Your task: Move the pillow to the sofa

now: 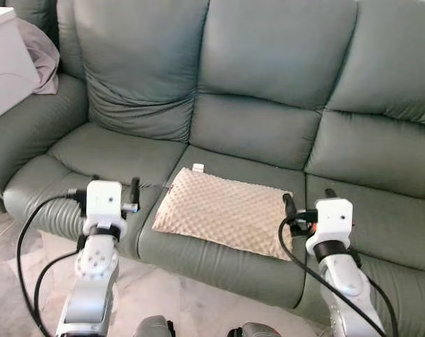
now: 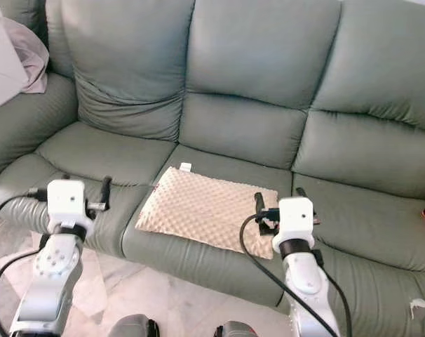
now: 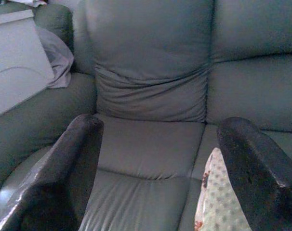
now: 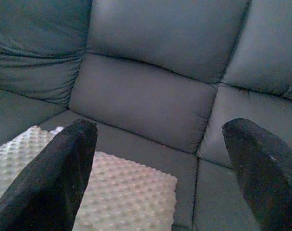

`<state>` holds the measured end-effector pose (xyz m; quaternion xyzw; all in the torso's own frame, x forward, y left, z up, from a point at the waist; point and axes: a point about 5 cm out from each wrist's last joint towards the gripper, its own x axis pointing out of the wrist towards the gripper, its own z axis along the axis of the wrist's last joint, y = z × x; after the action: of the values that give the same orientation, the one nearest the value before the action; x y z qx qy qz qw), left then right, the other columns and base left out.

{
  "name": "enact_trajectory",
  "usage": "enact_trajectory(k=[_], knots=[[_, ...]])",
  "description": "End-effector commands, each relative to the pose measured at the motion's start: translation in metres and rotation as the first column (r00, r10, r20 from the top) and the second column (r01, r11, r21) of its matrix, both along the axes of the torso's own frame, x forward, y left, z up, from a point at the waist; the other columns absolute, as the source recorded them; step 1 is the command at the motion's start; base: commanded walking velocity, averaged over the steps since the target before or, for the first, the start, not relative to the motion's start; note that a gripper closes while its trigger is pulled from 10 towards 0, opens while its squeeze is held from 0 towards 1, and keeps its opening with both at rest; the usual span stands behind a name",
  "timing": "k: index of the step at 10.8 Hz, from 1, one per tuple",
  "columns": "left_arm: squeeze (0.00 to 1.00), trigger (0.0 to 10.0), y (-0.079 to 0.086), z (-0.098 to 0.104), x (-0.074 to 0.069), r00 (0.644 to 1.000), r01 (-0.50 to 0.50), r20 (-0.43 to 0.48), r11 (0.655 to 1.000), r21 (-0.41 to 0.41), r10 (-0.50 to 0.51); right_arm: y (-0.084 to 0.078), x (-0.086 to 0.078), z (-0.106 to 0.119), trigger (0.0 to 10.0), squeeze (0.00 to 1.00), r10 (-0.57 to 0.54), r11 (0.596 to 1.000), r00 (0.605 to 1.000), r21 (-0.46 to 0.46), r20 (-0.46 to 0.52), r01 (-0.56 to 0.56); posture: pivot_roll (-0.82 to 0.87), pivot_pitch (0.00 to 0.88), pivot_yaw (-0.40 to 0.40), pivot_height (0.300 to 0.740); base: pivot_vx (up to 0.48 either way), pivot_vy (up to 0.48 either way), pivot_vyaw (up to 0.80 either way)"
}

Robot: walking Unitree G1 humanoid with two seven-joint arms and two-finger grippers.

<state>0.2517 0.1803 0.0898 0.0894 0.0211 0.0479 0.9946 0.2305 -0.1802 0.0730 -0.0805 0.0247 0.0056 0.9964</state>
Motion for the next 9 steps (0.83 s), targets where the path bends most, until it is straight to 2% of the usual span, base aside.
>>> enact_trajectory(k=[1,2,3,7,9], knots=[[0.00,10.0,0.000,0.000,-0.001,1.000,-0.001,-0.011,1.000,-0.009,0.000,0.005,0.000,0.003,10.0,0.00,0.013,1.000,1.000,0.003,0.010,-0.013,0.01,0.000,0.007,0.740,0.000,0.000,0.00],[0.00,10.0,0.000,-0.004,-0.003,1.000,-0.004,-0.030,1.000,-0.009,0.004,0.013,0.003,0.002,10.0,0.00,0.045,0.999,0.999,0.024,0.010,-0.046,0.02,0.000,0.004,0.740,0.000,0.000,0.80],[0.00,10.0,-0.003,-0.005,-0.003,0.999,-0.001,-0.037,1.000,-0.023,0.000,0.015,0.008,0.005,10.0,0.00,0.058,0.998,0.998,0.023,0.019,-0.058,0.02,0.000,-0.001,0.740,0.000,0.000,0.80],[0.00,10.0,-0.001,-0.005,0.007,0.998,-0.025,-0.051,0.999,-0.040,0.023,0.007,0.021,0.012,10.0,0.00,0.054,0.998,0.998,0.030,0.038,-0.055,0.00,0.000,-0.005,0.740,0.000,0.000,0.80],[0.00,10.0,-0.002,-0.006,0.008,0.998,-0.042,-0.057,0.998,-0.051,0.039,0.009,0.021,0.012,10.0,0.00,0.061,0.997,0.997,0.037,0.037,-0.062,0.00,0.000,-0.009,0.740,0.000,0.427,0.80]])
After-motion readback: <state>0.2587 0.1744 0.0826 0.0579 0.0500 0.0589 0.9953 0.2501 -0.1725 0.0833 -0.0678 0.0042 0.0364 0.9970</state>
